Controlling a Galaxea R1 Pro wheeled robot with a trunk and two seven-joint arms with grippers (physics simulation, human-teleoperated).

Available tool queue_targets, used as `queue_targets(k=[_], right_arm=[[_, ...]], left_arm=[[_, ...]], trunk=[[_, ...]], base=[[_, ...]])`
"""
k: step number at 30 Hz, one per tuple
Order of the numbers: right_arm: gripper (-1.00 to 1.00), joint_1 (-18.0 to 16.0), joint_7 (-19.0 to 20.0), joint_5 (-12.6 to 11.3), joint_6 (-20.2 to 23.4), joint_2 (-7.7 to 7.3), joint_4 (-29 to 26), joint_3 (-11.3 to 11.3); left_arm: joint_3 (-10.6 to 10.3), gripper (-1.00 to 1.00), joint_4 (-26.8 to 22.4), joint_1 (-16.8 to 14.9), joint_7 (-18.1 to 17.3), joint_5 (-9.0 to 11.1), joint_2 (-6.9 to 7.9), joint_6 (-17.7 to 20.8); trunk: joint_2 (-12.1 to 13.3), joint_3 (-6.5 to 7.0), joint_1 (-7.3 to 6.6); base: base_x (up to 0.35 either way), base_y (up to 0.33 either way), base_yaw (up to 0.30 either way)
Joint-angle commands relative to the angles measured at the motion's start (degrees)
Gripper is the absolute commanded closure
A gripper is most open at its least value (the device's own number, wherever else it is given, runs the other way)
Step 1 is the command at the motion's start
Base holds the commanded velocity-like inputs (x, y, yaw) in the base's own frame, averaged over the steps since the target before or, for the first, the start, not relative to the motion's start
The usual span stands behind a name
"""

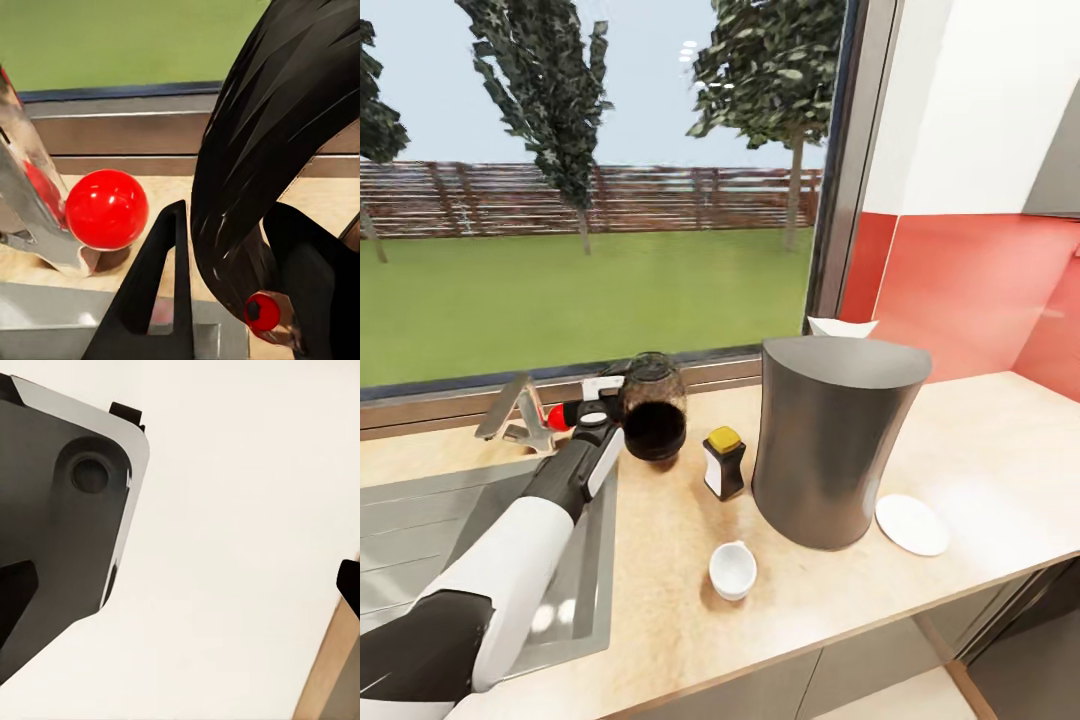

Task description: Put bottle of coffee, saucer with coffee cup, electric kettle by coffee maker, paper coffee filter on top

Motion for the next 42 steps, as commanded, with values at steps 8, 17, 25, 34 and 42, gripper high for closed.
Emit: queue_targets(k=[8,17,25,34,42], right_arm=[[-1.00,0.0,0.1,0.5,0.2,-0.04,-0.1,-0.5],[-1.00,0.0,0.1,0.5,0.2,-0.04,-0.1,-0.5],[-1.00,0.1,0.1,0.5,0.2,-0.04,-0.1,-0.5],[-1.00,0.1,0.0,0.5,0.2,-0.09,-0.1,-0.5],[-1.00,0.1,0.0,0.5,-0.1,-0.04,-0.1,-0.5]], left_arm=[[-0.4,1.00,-0.1,-0.1,0.5,1.1,1.08,-0.2],[-0.4,1.00,-0.1,-0.1,0.5,1.2,0.93,-0.2],[-0.5,1.00,0.0,-0.1,0.5,1.2,0.78,-0.2],[-0.4,1.00,-0.1,1.7,-0.8,1.3,0.29,-1.3],[-0.6,1.00,0.0,2.4,-1.1,2.1,-2.38,-2.6]], trunk=[[-0.1,-0.11,0.03],[-0.1,-0.11,0.03],[-0.1,-0.11,0.03],[-0.1,-0.11,0.03],[-0.1,-0.11,0.03]], base=[[0.286,0.000,-0.008],[0.223,0.000,-0.210],[0.012,0.000,-0.067],[0.000,0.000,-0.001],[0.000,0.000,0.000]])
